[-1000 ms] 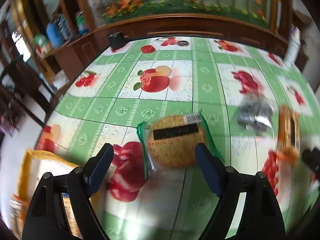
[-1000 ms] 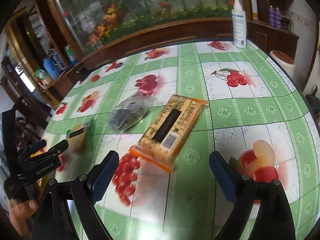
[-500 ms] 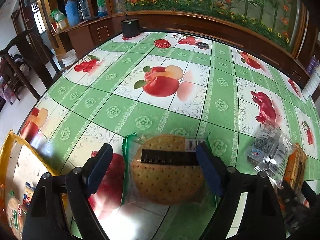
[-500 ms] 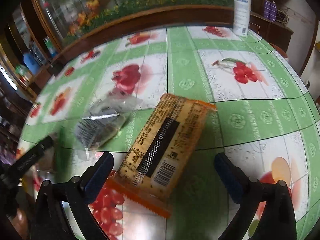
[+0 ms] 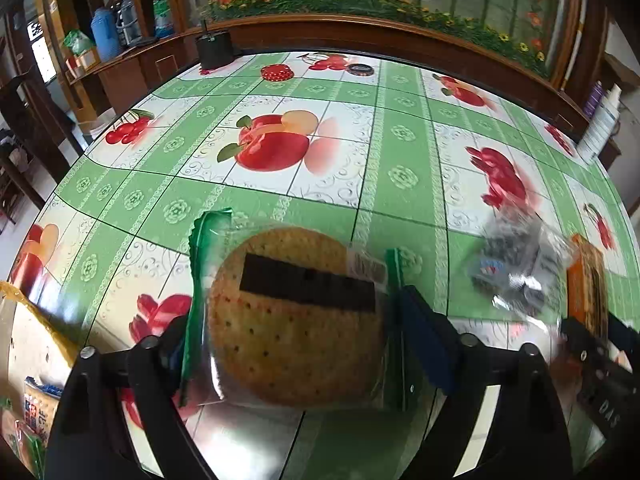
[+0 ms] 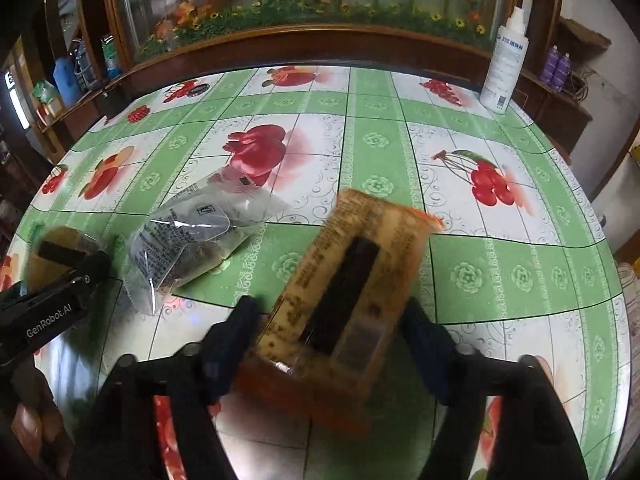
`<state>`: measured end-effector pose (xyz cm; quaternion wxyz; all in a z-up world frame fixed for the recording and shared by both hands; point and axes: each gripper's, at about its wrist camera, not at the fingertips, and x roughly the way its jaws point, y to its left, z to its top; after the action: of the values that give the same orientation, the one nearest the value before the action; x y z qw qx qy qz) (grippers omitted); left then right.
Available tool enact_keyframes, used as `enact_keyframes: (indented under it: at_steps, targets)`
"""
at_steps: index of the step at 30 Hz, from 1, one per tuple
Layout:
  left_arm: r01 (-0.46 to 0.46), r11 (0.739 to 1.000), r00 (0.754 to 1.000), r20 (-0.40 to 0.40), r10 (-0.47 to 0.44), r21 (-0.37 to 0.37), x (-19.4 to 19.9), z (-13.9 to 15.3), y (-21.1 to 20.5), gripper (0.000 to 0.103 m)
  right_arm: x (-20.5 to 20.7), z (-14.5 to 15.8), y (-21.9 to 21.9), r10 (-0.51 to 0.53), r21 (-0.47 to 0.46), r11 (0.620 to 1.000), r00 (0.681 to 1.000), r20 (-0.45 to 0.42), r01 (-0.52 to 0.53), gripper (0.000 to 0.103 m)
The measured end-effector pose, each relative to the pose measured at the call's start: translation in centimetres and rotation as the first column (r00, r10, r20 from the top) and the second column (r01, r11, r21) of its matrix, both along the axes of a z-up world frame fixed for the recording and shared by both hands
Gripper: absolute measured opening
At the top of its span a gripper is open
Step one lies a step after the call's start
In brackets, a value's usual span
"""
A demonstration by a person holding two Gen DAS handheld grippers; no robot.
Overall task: Organize snacks
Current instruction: 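Grasp the round seaweed cracker pack with left while right grasps the long brown pack, then release the round pack into the tray with left while right releases the brown pack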
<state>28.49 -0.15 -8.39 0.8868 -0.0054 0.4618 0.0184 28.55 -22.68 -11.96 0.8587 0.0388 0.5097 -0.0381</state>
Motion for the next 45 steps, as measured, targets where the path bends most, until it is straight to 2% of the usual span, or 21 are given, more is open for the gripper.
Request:
enact_keyframes:
  at_steps: [1, 5, 14, 18, 22, 25, 28, 36, 45]
  targets:
    - [0.012, 1.0, 1.0, 0.0, -0.012, -0.015, -0.3, 0.1, 0.1, 0.075, -0.2, 0.1, -0.2, 0.002, 0.005, 1.0, 1.0, 0.0, -0.002, 0.067]
    - [0.03, 0.998, 1.0, 0.008, -0.029, -0.047, -1.8, 0.4, 0.6, 0.064, -1.6, 0.3, -0.8, 0.01, 0.032, 0.999, 1.0, 0.01, -0.011, 0.063]
    - [0.08, 0.991, 0.997, 0.02, -0.078, -0.108, -7.9, 0.5, 1.9, 0.061, -6.6, 1.6, -1.2, 0.054, 0.129, 0.99, 0.998, 0.044, -0.06, 0.061]
    - [0.101, 0.989, 0.995, 0.037, -0.097, -0.109, -10.4, 1.0, 2.2, 0.061, -9.1, 2.7, -1.3, 0.074, 0.203, 0.975, 0.995, 0.074, -0.088, 0.059]
    - [0.12, 0.986, 0.992, 0.045, -0.116, -0.114, -13.0, 1.2, 2.5, 0.061, -11.7, 2.9, -1.4, 0.096, 0.297, 0.948, 0.992, 0.081, -0.116, 0.058]
    - [0.127, 0.985, 0.991, 0.051, -0.121, -0.119, -14.7, 1.4, 2.8, 0.061, -13.4, 2.8, -1.4, 0.103, 0.334, 0.934, 0.991, 0.083, -0.125, 0.057]
    - [0.123, 0.985, 0.991, 0.066, -0.116, -0.121, -16.6, 1.9, 3.3, 0.061, -14.9, 2.9, -1.4, 0.109, 0.413, 0.9, 0.99, 0.092, -0.137, 0.057]
    - [0.099, 0.993, 0.988, 0.127, -0.091, -0.056, -19.8, 3.9, 4.4, 0.061, -16.6, 3.5, 1.3, 0.157, 0.454, 0.871, 0.981, 0.111, -0.191, 0.057]
    - [0.046, 0.997, 0.986, 0.165, -0.037, -0.055, -21.9, 4.9, 7.6, 0.061, -17.5, 4.6, 5.2, 0.229, 0.517, 0.811, 0.962, 0.15, -0.273, 0.057]
